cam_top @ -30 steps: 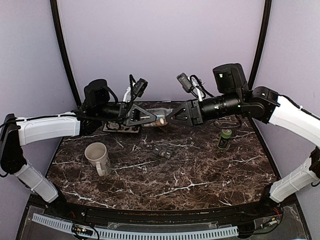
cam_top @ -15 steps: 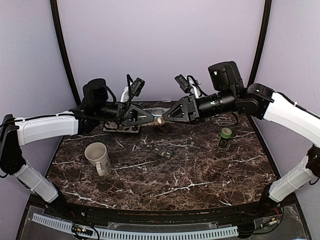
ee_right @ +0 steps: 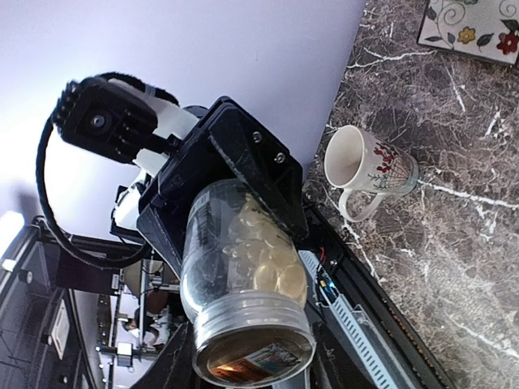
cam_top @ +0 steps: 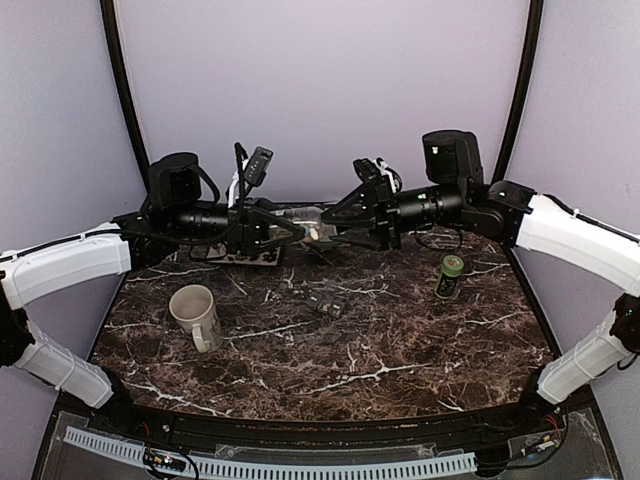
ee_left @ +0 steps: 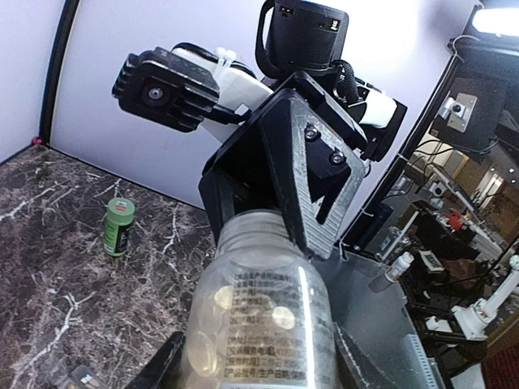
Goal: Sort the pills into containers
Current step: Screw the lid of the pill bottle onto the pill bottle.
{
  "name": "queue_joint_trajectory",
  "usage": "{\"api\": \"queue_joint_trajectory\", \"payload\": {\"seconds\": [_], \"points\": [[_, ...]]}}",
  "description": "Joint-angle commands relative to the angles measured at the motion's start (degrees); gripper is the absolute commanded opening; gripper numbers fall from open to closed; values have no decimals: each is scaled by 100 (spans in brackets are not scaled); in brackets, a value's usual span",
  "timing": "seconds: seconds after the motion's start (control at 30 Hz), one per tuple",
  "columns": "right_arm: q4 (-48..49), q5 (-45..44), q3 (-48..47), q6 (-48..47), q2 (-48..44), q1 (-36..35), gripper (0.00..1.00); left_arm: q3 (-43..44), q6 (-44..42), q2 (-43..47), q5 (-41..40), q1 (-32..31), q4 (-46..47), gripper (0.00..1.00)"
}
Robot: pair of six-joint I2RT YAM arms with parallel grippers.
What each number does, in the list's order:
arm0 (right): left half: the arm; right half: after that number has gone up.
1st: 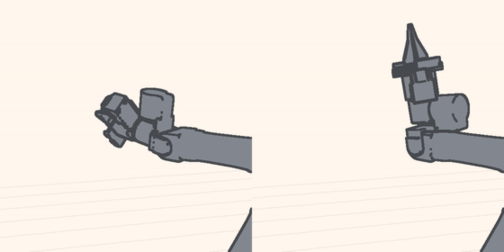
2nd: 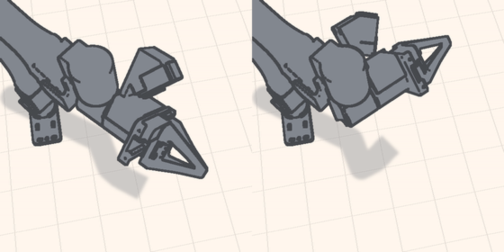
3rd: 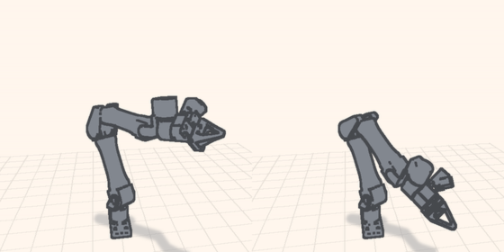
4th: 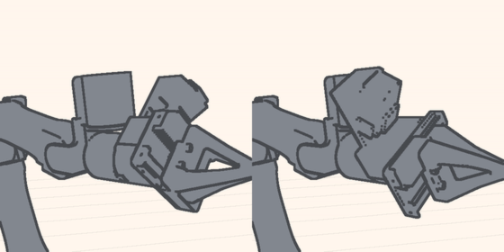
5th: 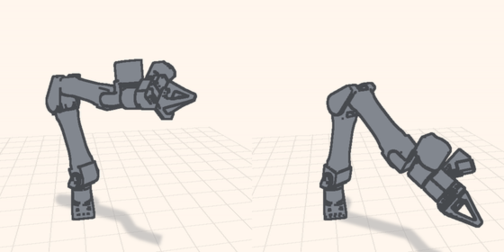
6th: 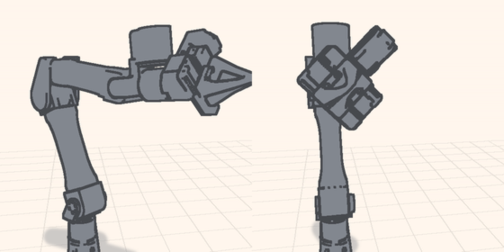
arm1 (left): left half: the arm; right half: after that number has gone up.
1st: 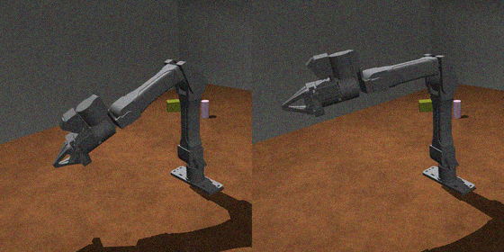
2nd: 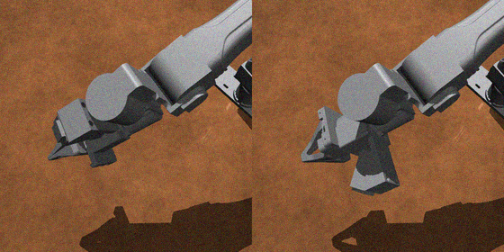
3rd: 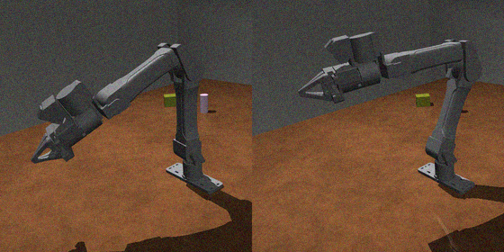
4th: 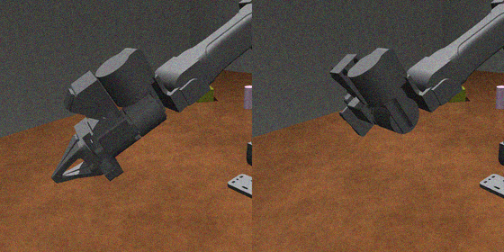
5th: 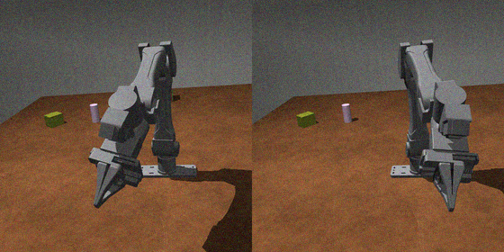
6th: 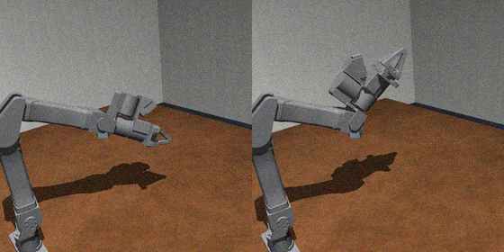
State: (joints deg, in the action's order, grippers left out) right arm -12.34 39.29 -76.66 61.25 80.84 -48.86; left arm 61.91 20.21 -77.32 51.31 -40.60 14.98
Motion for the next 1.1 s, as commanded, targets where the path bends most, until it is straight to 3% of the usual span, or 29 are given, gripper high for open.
{"api": "queue_joint_trajectory", "payload": {"seconds": [0.0, 0.27, 0.4, 0.53, 0.67, 1.07], "points": [[897, 395, 271, 1028, 187, -59, 17, 261, -1006, 352, -761, -321, -192, 0], [1626, 542, 694, 1830, 185, 24, 18, -7, -1572, 719, -1568, -510, -274, 0], [1660, 621, 634, 1817, 236, 40, 27, -84, -1508, 736, -1566, -503, -254, 0], [1383, 570, 393, 1319, 249, 75, 49, -162, -1272, 703, -1514, -478, -117, 0], [694, 380, -10, 530, 216, 111, 61, -349, -800, 709, -1403, -273, 230, 0], [-799, -743, -520, -1556, -138, 113, 68, -333, 208, 356, -1030, -20, 636, 0]]}}
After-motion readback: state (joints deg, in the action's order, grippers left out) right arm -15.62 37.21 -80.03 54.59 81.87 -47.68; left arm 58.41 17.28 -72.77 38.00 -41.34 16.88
